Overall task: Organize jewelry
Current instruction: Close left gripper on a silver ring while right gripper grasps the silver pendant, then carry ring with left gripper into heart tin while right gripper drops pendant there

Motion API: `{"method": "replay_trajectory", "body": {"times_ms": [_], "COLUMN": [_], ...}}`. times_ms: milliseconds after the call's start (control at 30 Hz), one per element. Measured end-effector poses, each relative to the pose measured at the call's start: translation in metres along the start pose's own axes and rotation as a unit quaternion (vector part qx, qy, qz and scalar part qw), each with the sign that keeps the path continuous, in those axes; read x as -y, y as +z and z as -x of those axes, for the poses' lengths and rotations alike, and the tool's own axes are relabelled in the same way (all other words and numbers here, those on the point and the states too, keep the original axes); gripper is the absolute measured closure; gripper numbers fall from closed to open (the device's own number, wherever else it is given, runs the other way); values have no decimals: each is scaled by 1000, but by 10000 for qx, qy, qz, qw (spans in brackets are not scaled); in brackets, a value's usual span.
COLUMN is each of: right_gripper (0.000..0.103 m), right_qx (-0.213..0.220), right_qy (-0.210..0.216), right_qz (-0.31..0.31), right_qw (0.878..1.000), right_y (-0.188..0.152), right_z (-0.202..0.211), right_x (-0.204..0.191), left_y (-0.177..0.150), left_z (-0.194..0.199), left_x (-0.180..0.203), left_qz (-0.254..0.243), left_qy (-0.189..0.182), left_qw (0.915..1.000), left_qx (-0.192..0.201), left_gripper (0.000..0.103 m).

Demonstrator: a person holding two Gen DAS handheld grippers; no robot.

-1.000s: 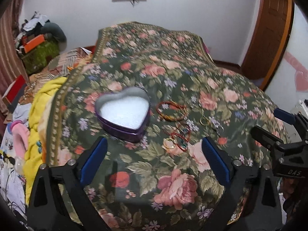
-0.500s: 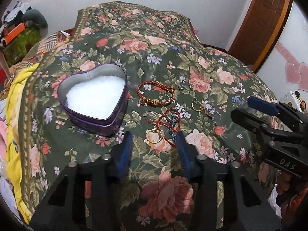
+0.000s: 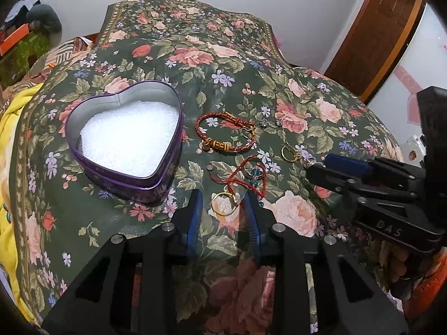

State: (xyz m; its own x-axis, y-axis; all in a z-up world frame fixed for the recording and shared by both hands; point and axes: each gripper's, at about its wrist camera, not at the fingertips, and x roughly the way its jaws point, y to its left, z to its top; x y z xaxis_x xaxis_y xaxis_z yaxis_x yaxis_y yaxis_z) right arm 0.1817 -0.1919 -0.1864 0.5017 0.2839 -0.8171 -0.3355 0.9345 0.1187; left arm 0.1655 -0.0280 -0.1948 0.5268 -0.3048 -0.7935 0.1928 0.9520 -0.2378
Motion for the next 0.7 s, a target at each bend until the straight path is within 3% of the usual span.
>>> {"method": "replay_trajectory", "body": {"times_ms": [267, 367, 433, 700], "right_gripper": [88, 89, 89, 89], "right_qx": [-25, 5, 25, 330], "right_qy": [-81, -62, -59, -143], "right_qz": [-132, -156, -190, -159], "right_qw": [9999, 9999, 9998, 9992], "right_y": [1, 1, 1, 6], "right_z": [-6, -4, -2, 24], "right_x": [6, 7, 8, 5], "left_y": [1, 1, 1, -1], "left_z": [-1, 1, 2, 19], "left_x": [-3, 0, 1, -6], "left_qz": [66, 32, 24, 151], "left_qy": [-9, 66, 61, 201], "left_qw": [10000, 9999, 10000, 9995], "left_qx": [51, 73, 66, 210], "left_gripper": [83, 85, 98, 99]}}
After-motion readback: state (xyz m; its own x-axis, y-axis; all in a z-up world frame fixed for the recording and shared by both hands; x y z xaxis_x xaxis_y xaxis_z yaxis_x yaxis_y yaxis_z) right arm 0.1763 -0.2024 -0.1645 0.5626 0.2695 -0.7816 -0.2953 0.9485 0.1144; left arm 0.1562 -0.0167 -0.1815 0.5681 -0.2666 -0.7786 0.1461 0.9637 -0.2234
